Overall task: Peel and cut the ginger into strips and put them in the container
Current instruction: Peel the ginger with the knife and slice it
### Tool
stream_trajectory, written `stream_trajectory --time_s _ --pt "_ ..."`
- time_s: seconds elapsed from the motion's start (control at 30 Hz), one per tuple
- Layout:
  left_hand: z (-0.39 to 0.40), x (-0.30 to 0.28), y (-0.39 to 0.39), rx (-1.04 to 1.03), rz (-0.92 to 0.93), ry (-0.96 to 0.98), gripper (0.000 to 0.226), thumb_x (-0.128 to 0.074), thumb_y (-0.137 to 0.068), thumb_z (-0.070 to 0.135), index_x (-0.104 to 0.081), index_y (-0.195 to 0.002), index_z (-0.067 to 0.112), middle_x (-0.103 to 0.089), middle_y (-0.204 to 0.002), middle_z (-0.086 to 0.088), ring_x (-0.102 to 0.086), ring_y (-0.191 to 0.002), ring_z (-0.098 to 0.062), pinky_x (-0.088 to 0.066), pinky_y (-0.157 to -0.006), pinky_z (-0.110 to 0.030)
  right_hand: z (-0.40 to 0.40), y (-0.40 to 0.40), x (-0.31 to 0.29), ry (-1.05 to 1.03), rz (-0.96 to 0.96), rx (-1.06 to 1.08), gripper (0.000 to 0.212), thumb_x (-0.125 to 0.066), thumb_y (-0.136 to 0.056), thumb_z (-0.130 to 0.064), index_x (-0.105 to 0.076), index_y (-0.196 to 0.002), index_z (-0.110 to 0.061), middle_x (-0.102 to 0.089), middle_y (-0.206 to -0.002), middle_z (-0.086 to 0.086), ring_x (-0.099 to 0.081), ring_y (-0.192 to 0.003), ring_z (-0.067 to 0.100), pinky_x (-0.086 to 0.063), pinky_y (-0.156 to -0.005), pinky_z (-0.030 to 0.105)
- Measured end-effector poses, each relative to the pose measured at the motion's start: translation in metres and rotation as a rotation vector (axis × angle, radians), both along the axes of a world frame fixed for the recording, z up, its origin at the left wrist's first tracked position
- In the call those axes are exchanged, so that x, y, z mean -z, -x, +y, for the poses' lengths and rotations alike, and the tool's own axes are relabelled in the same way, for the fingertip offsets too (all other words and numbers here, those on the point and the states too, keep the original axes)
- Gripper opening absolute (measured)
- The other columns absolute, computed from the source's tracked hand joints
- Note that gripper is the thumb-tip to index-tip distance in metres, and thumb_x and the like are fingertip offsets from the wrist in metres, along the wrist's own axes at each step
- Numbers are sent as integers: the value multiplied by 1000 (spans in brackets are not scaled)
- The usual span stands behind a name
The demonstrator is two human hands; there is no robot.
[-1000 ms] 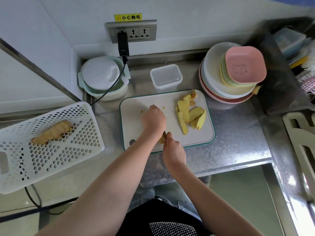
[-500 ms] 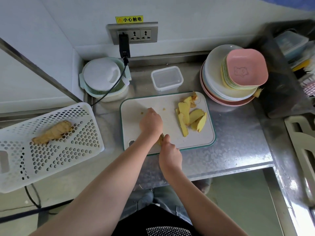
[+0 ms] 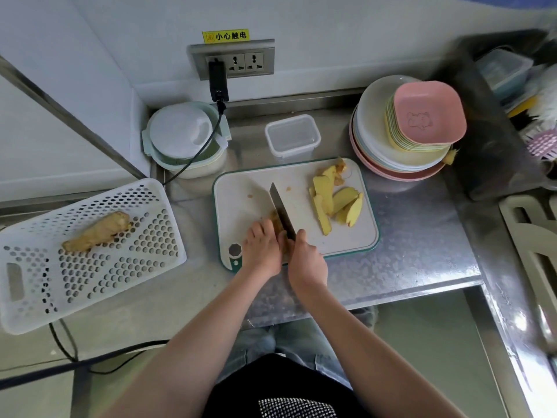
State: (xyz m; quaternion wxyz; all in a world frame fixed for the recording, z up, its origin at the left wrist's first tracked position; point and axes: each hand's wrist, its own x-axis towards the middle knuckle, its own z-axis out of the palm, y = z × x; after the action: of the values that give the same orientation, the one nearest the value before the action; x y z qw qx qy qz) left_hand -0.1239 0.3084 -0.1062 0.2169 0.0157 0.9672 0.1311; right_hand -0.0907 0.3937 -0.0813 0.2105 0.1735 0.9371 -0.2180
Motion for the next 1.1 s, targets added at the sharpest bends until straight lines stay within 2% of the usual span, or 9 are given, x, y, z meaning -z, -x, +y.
stream_trajectory --time_s 0.3,0.47,0.57,0.63,0.7,0.77,0.9,1.0,1.1 --pt "5 5 2 -80 15 -23 37 -27 -101 35 -37 -118 4 -40 -123 -17 -42 -112 -33 -37 -90 -41 59 18 0 182 69 226 25 -40 -101 -32 -43 -95 -8 -53 -81 10 -52 -73 31 -40 -60 35" --pt "17 -28 16 -500 337 -682 17 -45 -95 20 -50 -87 6 -48 -90 -6 -48 -86 -25 -34 -77 -29 64 16 -16 601 139 406 28 -53 -97 -28 -50 -74 -11 -46 -57 4 -41 -46 19 -36 -44 27" --pt "35 -54 43 -683 -3 -1096 30 -42 -89 43 -52 -73 20 -54 -77 -3 -50 -75 -18 -38 -74 -30 67 18 -34 1009 2 521 26 -54 -98 -29 -48 -80 -10 -32 -51 2 -29 -37 13 -30 -38 23" --pt "39 -64 59 -797 -481 -1438 44 -41 -93 50 -63 -99 13 -65 -93 -9 -59 -85 -21 -44 -86 -34 72 21 -42 1148 -82 542 28 -53 -98 -32 -46 -81 -10 -28 -51 0 -25 -36 11 -27 -37 19" --pt "36 -63 64 -789 -809 -1578 57 -35 -97 49 -53 -128 5 -63 -113 -15 -63 -99 -26 -47 -93 -38 77 24 -44 1176 -115 528 30 -53 -98 -34 -45 -82 -9 -28 -51 -1 -24 -37 10 -26 -37 19" --pt "35 -60 64 -755 -853 -1608 49 -35 -100 38 -46 -135 5 -61 -121 -16 -63 -103 -28 -52 -88 -39 82 26 -42 1140 -110 504 30 -53 -97 -36 -47 -88 -8 -30 -51 -1 -25 -37 10 -28 -37 20" --pt "30 -49 63 -835 -814 -1560 31 -39 -100 20 -56 -121 5 -69 -102 -9 -68 -88 -19 -57 -76 -33 88 29 -35 1090 -2 651 32 -55 -96 -37 -45 -81 -11 -30 -51 -1 -26 -38 11 -29 -38 21" --pt "26 -40 71 -941 -751 -1564 32 -37 -101 27 -56 -117 6 -64 -113 -11 -64 -102 -20 -50 -87 -34 103 32 -37 969 47 722 29 -51 -99 -32 -46 -80 -11 -29 -52 1 -26 -36 11 -30 -38 22" --pt "31 -38 80 -902 -722 -1361 71 -30 -94 58 -33 -145 8 -37 -147 -11 -35 -136 -24 -26 -112 -37 115 29 -37 776 32 624 27 -48 -100 -29 -49 -82 -10 -32 -53 4 -29 -35 12 -32 -37 22"
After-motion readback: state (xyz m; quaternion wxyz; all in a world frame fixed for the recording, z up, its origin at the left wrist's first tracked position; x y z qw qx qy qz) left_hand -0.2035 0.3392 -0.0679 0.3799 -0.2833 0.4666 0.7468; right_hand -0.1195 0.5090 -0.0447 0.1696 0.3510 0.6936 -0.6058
